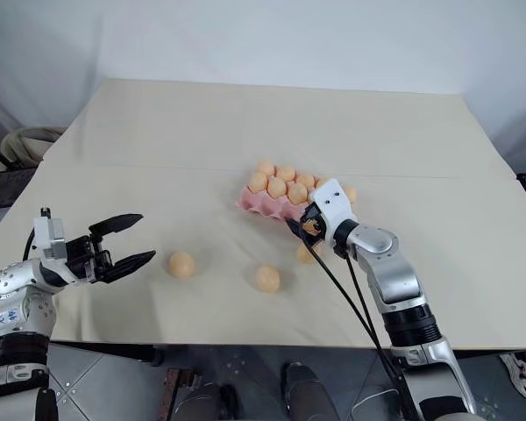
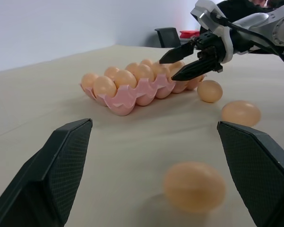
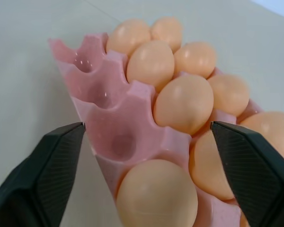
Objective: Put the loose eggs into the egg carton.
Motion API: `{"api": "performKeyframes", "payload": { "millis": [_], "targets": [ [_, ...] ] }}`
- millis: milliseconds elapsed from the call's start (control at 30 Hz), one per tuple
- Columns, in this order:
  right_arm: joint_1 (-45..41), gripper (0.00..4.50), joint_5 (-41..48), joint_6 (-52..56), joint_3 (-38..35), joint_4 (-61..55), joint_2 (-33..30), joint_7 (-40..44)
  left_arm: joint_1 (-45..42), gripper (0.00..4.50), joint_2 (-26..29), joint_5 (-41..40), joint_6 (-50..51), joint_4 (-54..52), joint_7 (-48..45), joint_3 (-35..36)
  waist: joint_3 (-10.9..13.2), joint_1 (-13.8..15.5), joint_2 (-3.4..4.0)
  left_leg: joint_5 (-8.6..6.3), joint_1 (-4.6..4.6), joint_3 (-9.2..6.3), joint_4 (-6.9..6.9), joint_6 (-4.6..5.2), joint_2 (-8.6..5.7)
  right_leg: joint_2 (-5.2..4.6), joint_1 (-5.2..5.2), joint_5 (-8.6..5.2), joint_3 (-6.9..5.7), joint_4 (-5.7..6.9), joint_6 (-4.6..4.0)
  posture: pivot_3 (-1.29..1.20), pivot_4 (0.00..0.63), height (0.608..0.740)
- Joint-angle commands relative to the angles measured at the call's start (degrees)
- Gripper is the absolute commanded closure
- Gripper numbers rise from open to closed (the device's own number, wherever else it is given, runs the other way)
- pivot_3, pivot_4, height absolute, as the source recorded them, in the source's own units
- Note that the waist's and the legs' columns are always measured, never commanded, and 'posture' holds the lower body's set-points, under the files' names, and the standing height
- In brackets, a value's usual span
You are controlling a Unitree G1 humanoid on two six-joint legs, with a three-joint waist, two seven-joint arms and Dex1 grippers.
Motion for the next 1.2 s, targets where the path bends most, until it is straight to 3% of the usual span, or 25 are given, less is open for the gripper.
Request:
{"api": "performKeyframes", "payload": {
  "millis": [33,167,300,433,600,900,1200],
  "targets": [
    [1.0,0.03,3.5,2.1,-3.6,-7.6,-2.0,2.1,-1.2,0.0,0.1,-1.0,-0.2,-0.4,-0.4,0.5,0.0,0.1,0.0,0.0,0.0,0.0,0.0,0.0,0.0,0.0,0.0,0.0,0.0,-0.01,0.0,0.0,0.15,0.74],
    [3.8,0.03,11.3,6.4,-9.5,-15.1,-3.2,4.0,-1.6,0.0,0.3,-0.8,-0.2,0.2,-0.7,0.6,0.0,0.2,0.0,-0.02,-0.02,-0.01,-0.02,0.02,0.0,-0.01,0.0,0.0,-0.01,-0.07,0.0,0.0,0.15,0.74],
    [13.0,0.03,19.1,6.9,-16.1,-23.2,-6.5,9.2,-2.1,0.0,0.6,-0.7,0.0,0.7,-0.9,0.5,0.0,0.7,-0.01,-0.07,-0.03,-0.07,-0.1,0.01,0.03,0.02,0.04,0.0,-0.08,-0.19,0.0,0.0,0.15,0.74],
    [23.8,0.03,19.0,-2.0,-20.5,-22.8,-10.2,15.7,-3.8,0.0,1.4,-0.4,0.2,2.2,-1.6,0.2,0.0,1.1,-0.01,-0.27,-0.04,-0.06,-0.01,0.31,0.02,0.02,0.09,-0.01,-0.11,-0.23,0.03,0.0,0.15,0.74],
    [32.6,0.03,15.3,-9.6,-19.3,-21.0,-12.8,19.2,-5.7,0.0,1.9,0.2,0.0,4.3,-2.4,-0.1,0.0,1.3,-0.02,-0.24,0.08,0.02,0.06,0.41,-0.03,0.03,0.16,0.04,-0.03,-0.19,0.13,0.0,0.15,0.74],
    [28.3,0.03,12.4,-6.4,-13.0,-19.4,-7.2,10.0,-7.3,0.0,2.0,0.7,-0.1,5.5,-3.2,-0.5,0.0,0.3,-0.02,-0.19,0.16,0.02,0.06,0.37,-0.05,-0.01,0.16,0.04,0.04,-0.03,0.07,0.0,0.15,0.74],
    [24.2,0.03,9.6,-4.5,-6.8,-14.6,-3.9,6.1,-6.0,0.0,2.5,0.3,0.5,3.8,-3.0,-0.2,0.0,0.2,-0.02,-0.24,0.07,0.0,0.02,0.3,-0.01,0.01,0.1,-0.02,-0.01,-0.1,-0.01,0.0,0.15,0.74]
  ]
}}
